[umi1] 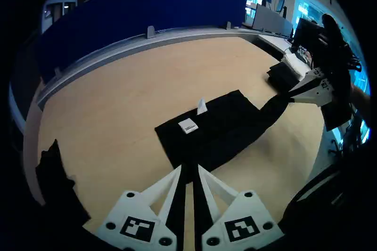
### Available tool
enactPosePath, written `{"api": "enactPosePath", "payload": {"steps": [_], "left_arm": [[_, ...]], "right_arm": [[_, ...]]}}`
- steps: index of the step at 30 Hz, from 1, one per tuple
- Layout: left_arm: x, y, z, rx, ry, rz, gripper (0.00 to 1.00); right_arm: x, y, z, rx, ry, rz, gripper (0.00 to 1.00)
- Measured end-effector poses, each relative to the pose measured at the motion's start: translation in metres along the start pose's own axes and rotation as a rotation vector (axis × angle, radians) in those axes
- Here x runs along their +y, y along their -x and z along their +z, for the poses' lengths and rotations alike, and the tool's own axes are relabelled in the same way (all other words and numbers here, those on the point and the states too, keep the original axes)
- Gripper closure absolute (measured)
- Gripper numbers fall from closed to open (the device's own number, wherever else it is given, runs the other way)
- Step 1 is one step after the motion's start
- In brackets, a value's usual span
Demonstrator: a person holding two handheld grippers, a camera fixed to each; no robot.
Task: Fold towel
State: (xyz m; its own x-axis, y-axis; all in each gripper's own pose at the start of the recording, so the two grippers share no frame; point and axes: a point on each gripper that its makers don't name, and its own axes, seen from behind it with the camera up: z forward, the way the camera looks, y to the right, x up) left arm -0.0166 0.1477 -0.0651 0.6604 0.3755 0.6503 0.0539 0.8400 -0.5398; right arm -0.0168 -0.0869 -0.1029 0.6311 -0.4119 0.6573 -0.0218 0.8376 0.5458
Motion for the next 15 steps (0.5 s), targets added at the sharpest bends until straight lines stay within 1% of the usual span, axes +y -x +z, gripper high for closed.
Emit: {"api": "enactPosePath", "payload": {"steps": [6, 15], "left_arm": [[-0.011, -0.007, 0.021, 0.000, -0.010, 0.010, 0.91], [-0.023, -0.002, 0.054, -0.015, -0.023, 0.006, 0.91]], "right_arm": [[0.013, -0.009, 0.022, -0.003, 0.006, 0.015, 0.88], [0.028, -0.008, 0.058, -0.031, 0.010, 0.050, 0.88]]}}
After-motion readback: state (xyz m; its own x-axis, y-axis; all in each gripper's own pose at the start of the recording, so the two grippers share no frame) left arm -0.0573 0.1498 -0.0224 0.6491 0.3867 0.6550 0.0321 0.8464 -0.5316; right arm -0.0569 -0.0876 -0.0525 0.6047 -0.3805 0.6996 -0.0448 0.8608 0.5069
